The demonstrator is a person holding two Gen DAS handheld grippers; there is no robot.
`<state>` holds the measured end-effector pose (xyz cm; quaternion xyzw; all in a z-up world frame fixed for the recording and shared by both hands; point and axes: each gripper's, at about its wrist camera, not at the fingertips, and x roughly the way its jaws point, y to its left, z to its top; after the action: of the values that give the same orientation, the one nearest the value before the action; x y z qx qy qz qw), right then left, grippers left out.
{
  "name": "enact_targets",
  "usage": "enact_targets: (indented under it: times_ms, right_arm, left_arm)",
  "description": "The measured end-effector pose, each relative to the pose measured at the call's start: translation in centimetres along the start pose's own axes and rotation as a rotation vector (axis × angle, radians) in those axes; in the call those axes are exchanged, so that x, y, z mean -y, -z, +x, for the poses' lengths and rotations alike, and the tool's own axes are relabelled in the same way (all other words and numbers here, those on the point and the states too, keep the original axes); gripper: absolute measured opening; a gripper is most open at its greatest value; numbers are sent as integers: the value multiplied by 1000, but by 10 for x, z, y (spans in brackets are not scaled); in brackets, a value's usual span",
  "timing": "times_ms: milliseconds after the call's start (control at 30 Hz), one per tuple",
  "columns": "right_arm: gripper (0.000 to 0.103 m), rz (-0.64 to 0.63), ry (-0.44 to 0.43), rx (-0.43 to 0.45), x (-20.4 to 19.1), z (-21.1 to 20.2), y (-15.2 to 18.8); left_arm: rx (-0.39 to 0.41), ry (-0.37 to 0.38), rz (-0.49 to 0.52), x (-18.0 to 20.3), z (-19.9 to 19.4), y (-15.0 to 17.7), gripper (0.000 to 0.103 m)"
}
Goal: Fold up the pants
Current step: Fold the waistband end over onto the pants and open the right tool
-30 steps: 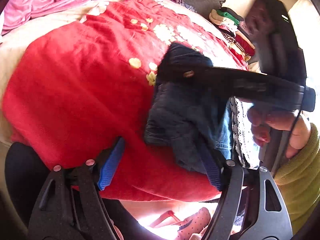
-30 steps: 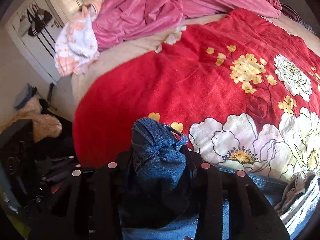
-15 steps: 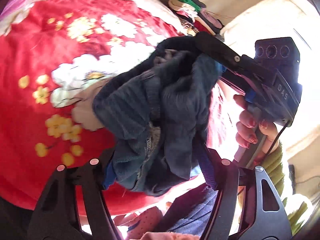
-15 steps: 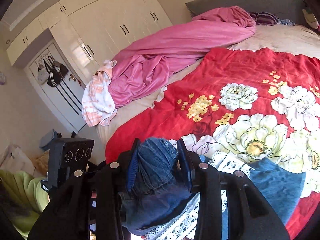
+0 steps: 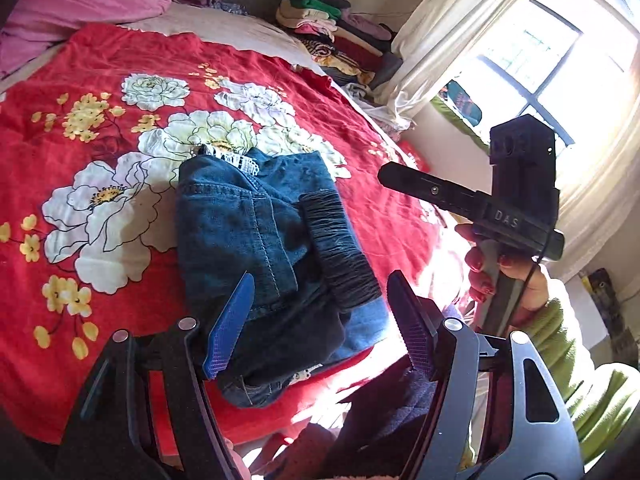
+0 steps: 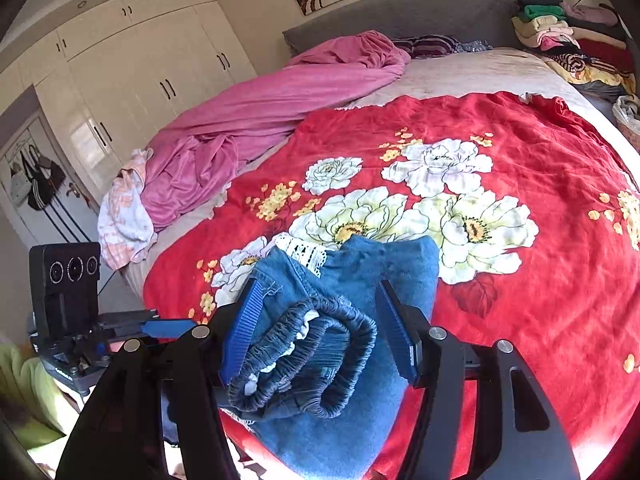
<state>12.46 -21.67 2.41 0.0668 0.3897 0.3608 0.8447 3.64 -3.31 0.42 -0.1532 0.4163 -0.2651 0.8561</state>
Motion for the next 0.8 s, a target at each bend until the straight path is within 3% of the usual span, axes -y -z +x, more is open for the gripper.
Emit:
enact_targets:
  times_ms: [67,267,433,800]
  right_arm:
    - [60,-35,6,-41,-9,13,3]
    - [61,-73,177,-235,-7,57,40]
    - [61,-22,173,-190,0,54,51]
    - [66,52,177,5,-12,-22,45]
  left_arm:
    - [-30,-39,31,6,13,5,60]
    - [-155,-231,127,5,50,38,60]
    - [-153,-281,187,10,54,43,60]
    - [-104,-302,172,18,21,35,61]
